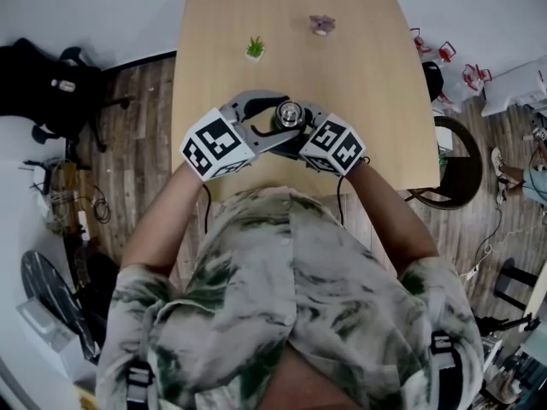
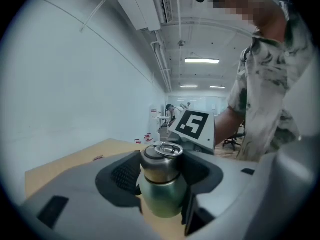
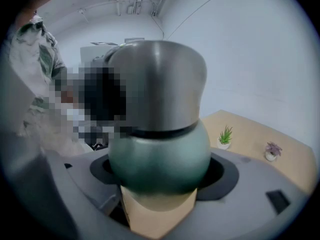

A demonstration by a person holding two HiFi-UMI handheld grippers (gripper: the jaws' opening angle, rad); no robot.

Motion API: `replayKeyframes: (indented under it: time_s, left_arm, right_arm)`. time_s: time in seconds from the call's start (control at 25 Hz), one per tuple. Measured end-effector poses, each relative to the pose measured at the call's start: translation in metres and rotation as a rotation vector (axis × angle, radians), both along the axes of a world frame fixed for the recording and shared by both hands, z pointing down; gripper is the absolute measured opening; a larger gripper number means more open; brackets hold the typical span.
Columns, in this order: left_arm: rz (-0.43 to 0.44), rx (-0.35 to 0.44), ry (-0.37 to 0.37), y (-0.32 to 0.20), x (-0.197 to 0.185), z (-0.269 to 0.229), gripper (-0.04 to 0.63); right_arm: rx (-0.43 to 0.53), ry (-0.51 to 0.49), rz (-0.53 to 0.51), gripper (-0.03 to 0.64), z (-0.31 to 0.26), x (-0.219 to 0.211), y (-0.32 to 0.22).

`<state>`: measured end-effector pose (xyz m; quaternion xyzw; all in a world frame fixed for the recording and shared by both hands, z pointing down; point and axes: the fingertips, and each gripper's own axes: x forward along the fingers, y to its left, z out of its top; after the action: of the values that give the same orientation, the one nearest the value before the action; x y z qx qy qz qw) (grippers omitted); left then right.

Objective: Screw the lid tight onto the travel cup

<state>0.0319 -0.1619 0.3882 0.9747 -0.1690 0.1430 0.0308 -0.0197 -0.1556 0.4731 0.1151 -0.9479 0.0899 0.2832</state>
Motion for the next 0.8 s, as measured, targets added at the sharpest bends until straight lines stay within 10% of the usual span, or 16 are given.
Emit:
replayKeyframes:
  time_s: [0.32, 0.8]
  left_arm:
    - [0.153, -0.028, -0.013, 0.009, 0.001, 0.001, 0.259]
    - [-0.206, -0.057, 0.003, -0.011, 0.007, 0.001, 0.268]
  right_arm:
    - [-0.013, -0.012, -0.08, 0.403, 0.0, -0.001, 0.012]
    - [-0.04, -0.007, 0.103, 0.403, 0.005, 0.008, -0.009]
